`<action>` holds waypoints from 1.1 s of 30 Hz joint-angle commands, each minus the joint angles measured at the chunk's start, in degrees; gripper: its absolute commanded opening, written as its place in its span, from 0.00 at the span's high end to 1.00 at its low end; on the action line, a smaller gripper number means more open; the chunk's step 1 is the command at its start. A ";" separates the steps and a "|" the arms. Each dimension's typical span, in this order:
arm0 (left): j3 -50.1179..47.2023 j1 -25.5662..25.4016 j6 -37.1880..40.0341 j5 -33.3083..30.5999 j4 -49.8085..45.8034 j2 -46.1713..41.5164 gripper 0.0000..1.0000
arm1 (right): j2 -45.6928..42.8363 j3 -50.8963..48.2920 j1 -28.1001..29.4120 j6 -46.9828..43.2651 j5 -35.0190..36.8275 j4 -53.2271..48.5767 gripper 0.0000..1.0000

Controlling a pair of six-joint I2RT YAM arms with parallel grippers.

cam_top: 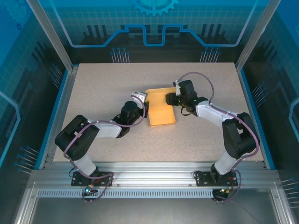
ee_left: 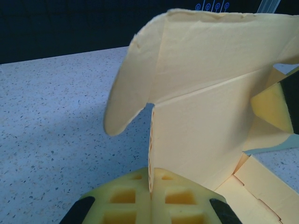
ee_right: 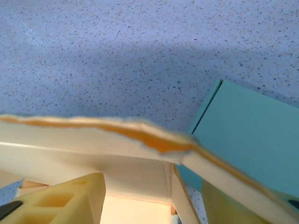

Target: Fold the paper box

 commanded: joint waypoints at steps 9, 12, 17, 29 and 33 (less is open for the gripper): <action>1.16 0.69 -0.26 2.41 -0.49 1.41 1.00 | 0.83 1.00 -1.44 -0.86 -3.48 0.19 0.69; 1.89 0.57 -3.27 2.23 -1.53 1.01 1.00 | -0.14 0.44 -0.68 -0.77 -3.41 0.57 0.81; 5.64 -1.25 -10.81 -0.30 -5.90 1.43 1.00 | -1.32 -0.36 2.46 0.12 -0.31 1.51 0.81; 11.05 -7.51 -26.06 -11.03 -14.91 4.86 0.88 | -1.88 -3.58 11.93 3.50 11.40 6.74 0.83; 8.45 -8.64 -28.43 -10.04 -11.52 4.41 0.84 | -3.61 -7.11 13.19 4.10 12.49 9.76 0.84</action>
